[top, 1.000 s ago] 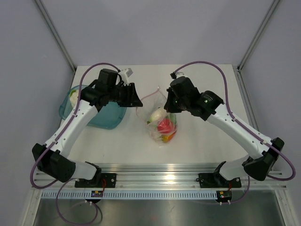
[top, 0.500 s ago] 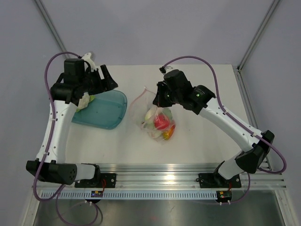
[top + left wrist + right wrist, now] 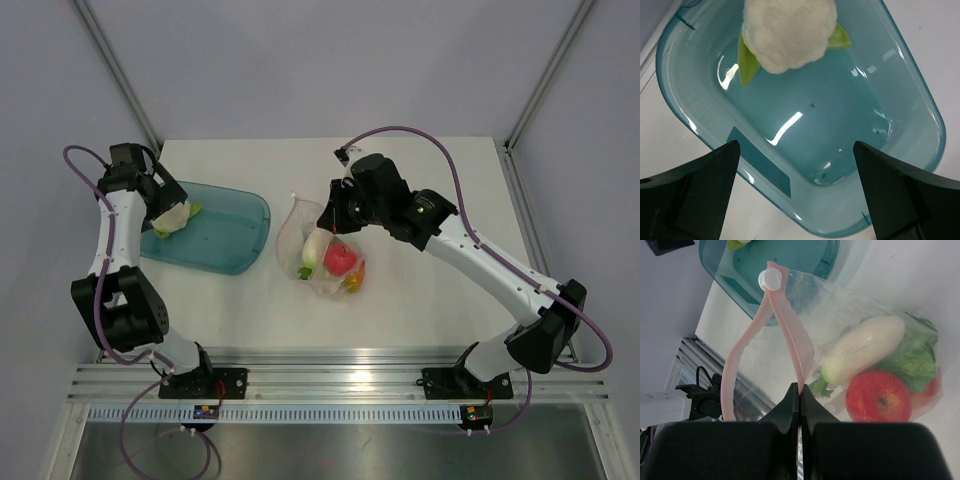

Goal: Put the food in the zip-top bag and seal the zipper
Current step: Adjust the zipper food storage bag at the center of the board, then pick up the fake vegetable from the bin.

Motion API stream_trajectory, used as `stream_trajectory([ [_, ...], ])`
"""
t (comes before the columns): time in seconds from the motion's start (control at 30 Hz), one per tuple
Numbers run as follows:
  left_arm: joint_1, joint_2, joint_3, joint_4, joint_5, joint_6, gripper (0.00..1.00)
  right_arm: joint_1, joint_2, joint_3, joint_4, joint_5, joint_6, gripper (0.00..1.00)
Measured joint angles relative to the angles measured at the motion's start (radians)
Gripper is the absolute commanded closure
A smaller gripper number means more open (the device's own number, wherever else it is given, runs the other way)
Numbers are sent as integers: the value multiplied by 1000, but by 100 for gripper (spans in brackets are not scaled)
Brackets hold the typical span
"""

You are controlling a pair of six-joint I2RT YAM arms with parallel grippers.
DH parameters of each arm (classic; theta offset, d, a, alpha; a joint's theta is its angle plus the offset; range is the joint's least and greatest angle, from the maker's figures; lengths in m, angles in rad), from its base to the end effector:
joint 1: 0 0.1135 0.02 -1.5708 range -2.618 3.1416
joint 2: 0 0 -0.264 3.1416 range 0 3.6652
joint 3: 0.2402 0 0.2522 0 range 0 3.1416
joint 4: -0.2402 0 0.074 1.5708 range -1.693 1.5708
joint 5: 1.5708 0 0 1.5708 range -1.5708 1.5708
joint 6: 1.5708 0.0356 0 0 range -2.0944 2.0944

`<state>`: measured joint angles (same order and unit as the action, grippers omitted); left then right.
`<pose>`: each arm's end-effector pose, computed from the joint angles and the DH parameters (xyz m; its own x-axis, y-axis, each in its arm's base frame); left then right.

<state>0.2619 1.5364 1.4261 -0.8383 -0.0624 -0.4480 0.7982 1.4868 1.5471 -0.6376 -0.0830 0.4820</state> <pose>0.3132 0.0862 0.3210 -0.5803 -0.6031 -0.5473 -0.6045 0.7693 -0.2068 0.2286 0.2387 0.3915 -0.6908 -0.0469 -0.7215 -0.4987 0.7534 0.4285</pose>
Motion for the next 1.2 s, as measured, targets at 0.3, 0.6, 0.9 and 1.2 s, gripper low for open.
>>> stream_trajectory([
  [0.3, 20, 119, -21, 145, -146, -109, 1, 0, -10, -50, 51, -42, -15, 100],
  [0.6, 20, 271, 7, 243, -206, -138, 1, 0, -29, -84, 74, -43, -23, 100],
  [0.9, 20, 345, 40, 327, -199, -138, 1, 0, -35, -95, 78, -43, -22, 100],
  [1.2, 18, 379, 30, 377, -198, -139, 17, 0, -35, -95, 77, -43, -23, 100],
])
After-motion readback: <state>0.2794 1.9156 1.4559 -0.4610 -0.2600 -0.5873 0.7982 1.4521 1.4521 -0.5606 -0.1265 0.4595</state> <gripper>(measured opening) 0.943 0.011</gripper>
